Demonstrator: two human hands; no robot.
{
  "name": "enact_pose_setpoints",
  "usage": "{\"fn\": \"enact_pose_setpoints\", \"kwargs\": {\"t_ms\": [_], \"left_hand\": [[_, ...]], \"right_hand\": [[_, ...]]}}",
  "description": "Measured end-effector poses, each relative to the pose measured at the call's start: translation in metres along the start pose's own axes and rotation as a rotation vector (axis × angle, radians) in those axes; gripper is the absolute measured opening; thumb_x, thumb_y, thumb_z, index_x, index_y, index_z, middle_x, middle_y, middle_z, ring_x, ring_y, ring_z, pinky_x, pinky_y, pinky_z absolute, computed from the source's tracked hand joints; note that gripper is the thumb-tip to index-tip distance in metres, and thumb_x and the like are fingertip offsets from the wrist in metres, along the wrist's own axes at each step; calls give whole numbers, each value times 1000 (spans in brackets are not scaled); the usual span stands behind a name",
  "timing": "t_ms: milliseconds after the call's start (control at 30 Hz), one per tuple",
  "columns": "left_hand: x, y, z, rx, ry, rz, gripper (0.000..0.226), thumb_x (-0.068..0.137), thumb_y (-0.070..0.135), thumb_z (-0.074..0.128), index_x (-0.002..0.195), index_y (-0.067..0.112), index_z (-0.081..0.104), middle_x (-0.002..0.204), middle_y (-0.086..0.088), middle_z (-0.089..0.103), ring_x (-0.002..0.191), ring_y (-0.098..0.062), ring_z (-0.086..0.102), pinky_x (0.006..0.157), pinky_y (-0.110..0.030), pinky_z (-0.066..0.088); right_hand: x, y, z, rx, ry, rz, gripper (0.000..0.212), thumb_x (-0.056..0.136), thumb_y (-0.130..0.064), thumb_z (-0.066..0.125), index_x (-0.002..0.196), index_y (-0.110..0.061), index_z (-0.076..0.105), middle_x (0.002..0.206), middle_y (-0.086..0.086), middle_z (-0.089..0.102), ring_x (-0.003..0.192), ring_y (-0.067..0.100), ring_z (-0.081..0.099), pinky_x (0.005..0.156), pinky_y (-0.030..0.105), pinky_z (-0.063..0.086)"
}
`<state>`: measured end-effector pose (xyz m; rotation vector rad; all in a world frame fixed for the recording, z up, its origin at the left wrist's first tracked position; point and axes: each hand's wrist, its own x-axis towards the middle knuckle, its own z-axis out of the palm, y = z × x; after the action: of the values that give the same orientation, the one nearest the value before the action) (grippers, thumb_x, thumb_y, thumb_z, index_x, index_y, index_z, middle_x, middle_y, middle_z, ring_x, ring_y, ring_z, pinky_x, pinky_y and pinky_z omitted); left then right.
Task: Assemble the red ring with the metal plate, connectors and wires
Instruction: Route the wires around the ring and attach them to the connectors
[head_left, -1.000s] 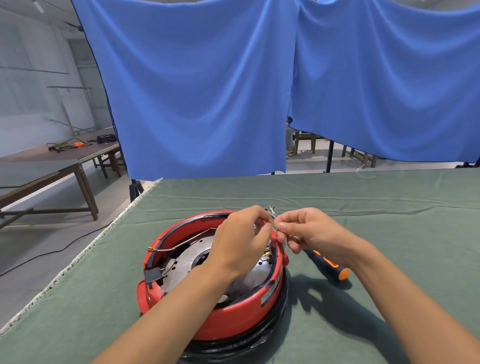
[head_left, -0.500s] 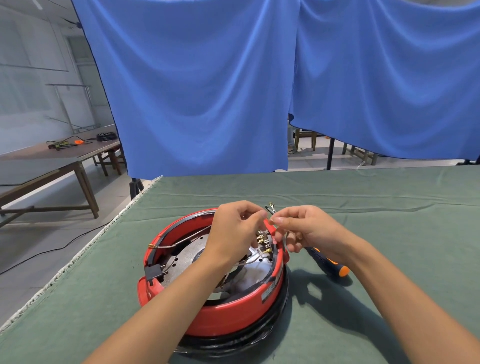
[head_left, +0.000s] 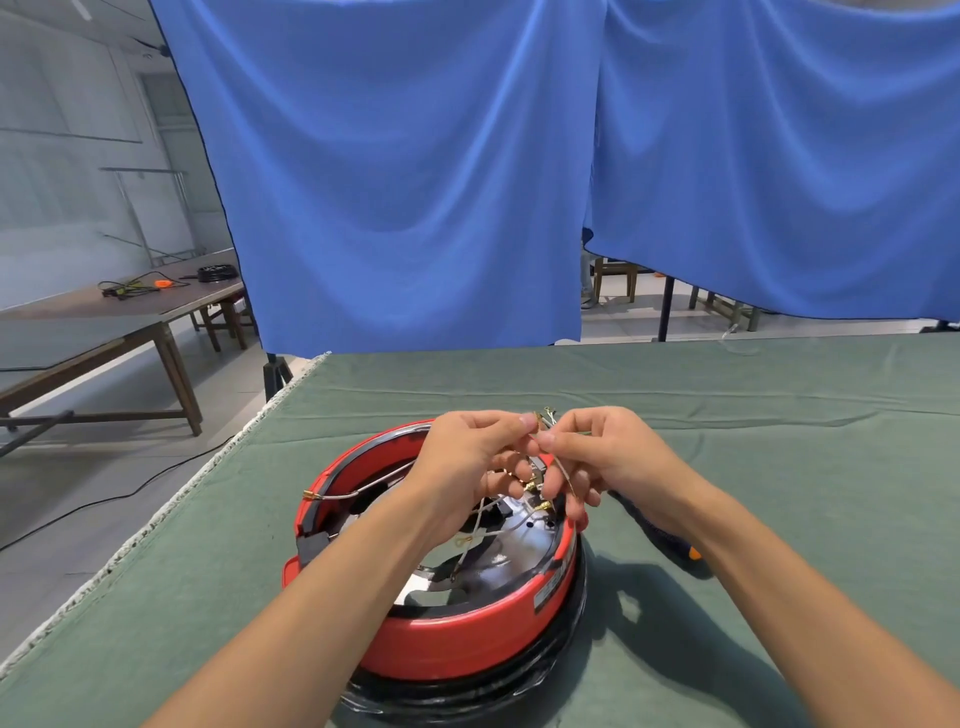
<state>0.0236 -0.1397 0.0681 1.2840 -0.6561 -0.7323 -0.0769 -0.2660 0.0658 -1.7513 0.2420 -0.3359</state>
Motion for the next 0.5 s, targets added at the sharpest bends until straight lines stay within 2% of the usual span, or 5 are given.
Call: {"fn": "enact_pose_setpoints", "kwargs": {"t_ms": [100, 233, 333, 400, 500], "left_hand": [[-2, 0, -2, 24, 7, 24, 11, 86, 11, 66, 78, 5, 70, 62, -2, 61, 48, -12, 52, 40, -21, 43], [-1, 3, -3, -30, 91, 34, 7, 87, 10, 63, 83, 6, 67, 70, -5, 67, 52, -13, 57, 40, -22, 45], [1, 10, -9, -68, 118, 19, 7, 91, 11, 59, 85, 7, 61, 72, -6, 71, 43, -10, 53, 35, -19, 39], [1, 13, -14, -1, 93, -25, 8, 90, 13, 59, 85, 8, 61, 66, -4, 69, 36, -8, 43, 34, -15, 31], [-1, 12, -18, 258, 36, -98, 13, 87, 17, 64, 76, 13, 69, 59, 2, 62, 37, -6, 37, 37, -15, 27]], "right_hand": [[1, -2, 3, -26, 25, -5, 21, 93, -19, 60, 76, -10, 51, 60, 12, 69, 37, 18, 58, 35, 18, 33], [1, -4, 6, -84, 66, -25, 21, 89, -25, 65, 77, -11, 55, 64, 9, 70, 41, 19, 62, 35, 17, 35], [4, -4, 2, -138, 162, -36, 22, 89, -30, 64, 80, -11, 58, 66, 8, 73, 41, 18, 61, 35, 17, 35], [6, -3, 0, -153, 226, -37, 20, 90, -28, 64, 81, -11, 58, 65, 8, 73, 38, 17, 59, 34, 17, 33], [6, 0, 0, -166, 231, -38, 16, 90, -21, 63, 78, -12, 58, 62, 8, 71, 37, 15, 56, 34, 18, 33]]}}
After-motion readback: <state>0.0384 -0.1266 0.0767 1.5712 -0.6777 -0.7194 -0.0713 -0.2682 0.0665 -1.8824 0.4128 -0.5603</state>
